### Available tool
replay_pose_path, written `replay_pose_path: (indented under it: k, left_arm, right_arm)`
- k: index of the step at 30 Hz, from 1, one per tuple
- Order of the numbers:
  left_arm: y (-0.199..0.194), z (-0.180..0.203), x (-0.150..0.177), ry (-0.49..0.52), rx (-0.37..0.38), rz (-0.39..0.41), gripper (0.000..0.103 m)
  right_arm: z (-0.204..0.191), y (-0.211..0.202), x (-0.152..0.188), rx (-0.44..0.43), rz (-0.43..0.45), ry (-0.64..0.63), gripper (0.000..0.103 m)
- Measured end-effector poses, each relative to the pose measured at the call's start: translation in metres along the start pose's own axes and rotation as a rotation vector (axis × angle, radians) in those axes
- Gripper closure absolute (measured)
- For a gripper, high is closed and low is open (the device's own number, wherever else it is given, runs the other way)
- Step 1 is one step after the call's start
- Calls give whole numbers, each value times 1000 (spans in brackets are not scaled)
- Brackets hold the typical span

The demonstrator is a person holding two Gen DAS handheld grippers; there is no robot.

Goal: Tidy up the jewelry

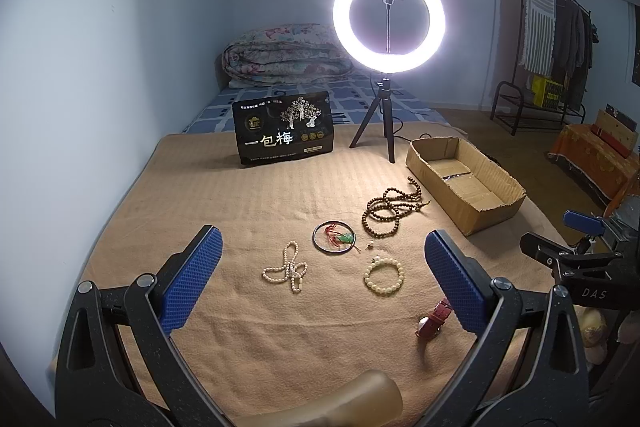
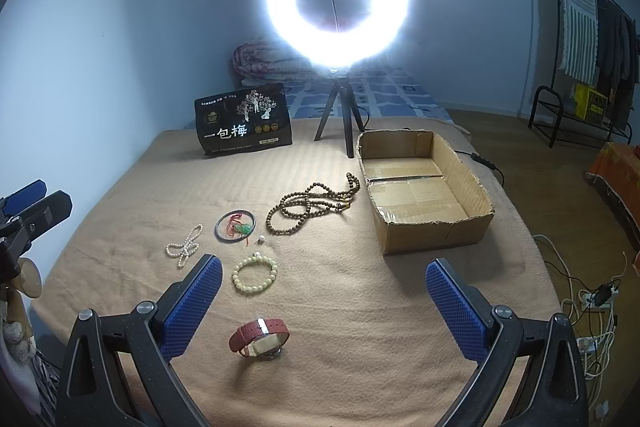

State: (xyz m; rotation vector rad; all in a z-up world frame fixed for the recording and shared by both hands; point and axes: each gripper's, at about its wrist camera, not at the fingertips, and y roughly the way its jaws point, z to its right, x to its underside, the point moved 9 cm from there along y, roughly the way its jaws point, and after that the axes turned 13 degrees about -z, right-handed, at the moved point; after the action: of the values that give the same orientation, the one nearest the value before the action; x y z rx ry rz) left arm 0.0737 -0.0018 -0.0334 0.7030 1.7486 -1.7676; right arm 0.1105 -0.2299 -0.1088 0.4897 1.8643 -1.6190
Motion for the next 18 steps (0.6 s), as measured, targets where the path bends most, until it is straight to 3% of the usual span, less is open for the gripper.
replay_pose_path:
  k: [18]
  left_arm:
    - [-1,0,0,2,1,2,0]
  right_arm:
    - [-4,2,2,-6,-4,-1,0]
